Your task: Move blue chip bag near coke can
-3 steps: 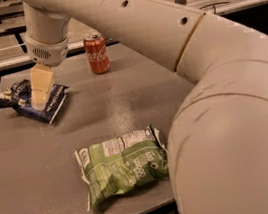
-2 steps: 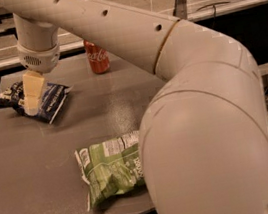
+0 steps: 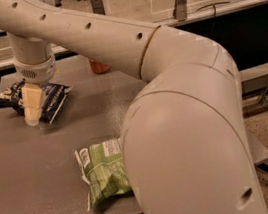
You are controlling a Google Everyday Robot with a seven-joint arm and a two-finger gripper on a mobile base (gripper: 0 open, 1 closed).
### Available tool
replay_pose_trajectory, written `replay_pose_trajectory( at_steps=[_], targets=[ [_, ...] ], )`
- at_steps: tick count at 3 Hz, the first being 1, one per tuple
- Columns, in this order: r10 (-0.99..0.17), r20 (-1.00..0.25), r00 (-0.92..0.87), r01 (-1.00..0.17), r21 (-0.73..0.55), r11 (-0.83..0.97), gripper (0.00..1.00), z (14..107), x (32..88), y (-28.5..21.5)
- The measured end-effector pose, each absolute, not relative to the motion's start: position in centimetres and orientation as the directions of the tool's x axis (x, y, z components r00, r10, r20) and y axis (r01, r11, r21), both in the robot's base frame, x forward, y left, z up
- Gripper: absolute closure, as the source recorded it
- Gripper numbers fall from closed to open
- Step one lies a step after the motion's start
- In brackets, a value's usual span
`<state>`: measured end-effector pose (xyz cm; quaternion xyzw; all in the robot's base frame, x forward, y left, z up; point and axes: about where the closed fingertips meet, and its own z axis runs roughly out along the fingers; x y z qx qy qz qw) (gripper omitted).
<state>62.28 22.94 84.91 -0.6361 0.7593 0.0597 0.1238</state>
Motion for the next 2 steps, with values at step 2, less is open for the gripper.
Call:
replay_pose_trajectory(
  at_steps=[2],
  targets=[
    [-0.959,-0.235,-0.159,-0.975,-0.112,0.190,0.57,85.6,62.1,20.9]
  ],
)
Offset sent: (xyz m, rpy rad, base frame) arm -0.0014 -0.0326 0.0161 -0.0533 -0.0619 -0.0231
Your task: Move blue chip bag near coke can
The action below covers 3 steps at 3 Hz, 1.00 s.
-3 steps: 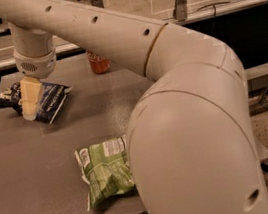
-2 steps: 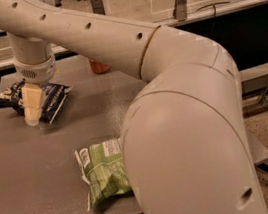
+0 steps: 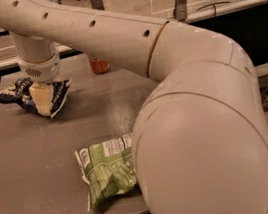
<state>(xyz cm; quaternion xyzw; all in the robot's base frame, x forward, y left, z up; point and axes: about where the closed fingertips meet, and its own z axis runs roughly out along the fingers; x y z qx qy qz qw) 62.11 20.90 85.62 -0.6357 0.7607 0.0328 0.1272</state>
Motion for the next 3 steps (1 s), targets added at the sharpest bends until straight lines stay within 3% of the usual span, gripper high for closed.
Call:
replay_pose_trajectory(
  at_steps=[2,3],
  targets=[
    [-0.957,-0.250,-0.149,-0.971,-0.146,0.190,1.00,88.3,62.9,16.1],
    [-0.956,-0.239,-0.171,-0.969,-0.134,0.207,1.00,87.9,63.6,13.6]
  ],
)
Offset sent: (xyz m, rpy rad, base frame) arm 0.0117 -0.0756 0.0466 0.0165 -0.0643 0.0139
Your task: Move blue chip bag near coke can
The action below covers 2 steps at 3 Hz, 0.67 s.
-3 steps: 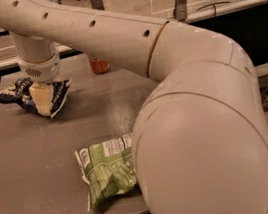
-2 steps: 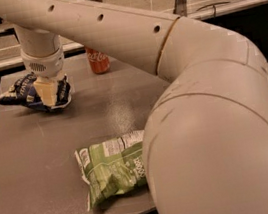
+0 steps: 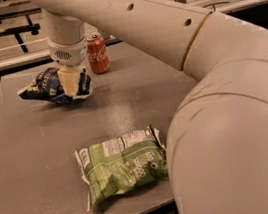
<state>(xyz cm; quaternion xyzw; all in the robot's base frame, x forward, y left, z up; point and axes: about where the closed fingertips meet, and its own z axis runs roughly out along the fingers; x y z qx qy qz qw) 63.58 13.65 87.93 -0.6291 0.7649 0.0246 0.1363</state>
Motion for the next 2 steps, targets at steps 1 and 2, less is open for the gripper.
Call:
replay_pose_trajectory(
  at_steps=[1,2],
  targets=[
    [-0.952,-0.232,-0.200,-0.965,-0.120,0.232,1.00,87.4,63.9,10.5],
    [-0.946,-0.212,-0.246,-0.956,-0.107,0.273,0.75,86.8,65.0,6.0]
  ],
)
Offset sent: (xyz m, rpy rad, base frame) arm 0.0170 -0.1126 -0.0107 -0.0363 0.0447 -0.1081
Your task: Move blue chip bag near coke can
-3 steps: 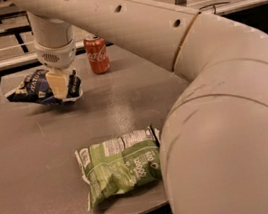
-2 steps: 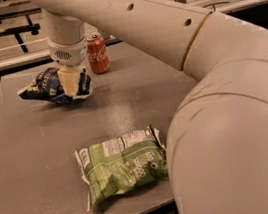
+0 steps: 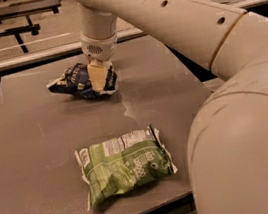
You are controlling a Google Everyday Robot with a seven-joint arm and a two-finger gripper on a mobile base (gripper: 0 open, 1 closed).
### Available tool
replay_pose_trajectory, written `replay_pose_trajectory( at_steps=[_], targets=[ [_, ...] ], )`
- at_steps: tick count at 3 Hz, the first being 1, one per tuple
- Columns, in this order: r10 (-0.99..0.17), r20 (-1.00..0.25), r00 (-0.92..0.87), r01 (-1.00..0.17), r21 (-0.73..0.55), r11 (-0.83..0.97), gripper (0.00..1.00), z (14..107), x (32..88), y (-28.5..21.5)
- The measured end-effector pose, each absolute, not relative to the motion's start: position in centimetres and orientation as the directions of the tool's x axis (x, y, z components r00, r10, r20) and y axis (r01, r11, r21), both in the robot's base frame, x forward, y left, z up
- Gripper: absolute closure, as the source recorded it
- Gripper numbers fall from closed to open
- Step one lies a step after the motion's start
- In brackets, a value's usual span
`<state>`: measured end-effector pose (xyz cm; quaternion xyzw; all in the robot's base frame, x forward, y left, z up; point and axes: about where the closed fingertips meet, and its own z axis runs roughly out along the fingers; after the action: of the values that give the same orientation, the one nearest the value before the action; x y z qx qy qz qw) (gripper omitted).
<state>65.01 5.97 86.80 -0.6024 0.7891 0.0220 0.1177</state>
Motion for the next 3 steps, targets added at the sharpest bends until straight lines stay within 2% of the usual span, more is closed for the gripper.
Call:
replay_pose_trajectory(
  at_steps=[1,2,3],
  targets=[
    [-0.941,-0.209,-0.268,-0.950,-0.105,0.293,0.53,86.7,66.1,3.9],
    [-0.934,-0.213,-0.286,-0.942,-0.117,0.315,0.21,87.1,67.9,2.4],
    [-0.932,-0.221,-0.289,-0.938,-0.128,0.321,0.00,87.4,68.7,2.0]
  ],
)
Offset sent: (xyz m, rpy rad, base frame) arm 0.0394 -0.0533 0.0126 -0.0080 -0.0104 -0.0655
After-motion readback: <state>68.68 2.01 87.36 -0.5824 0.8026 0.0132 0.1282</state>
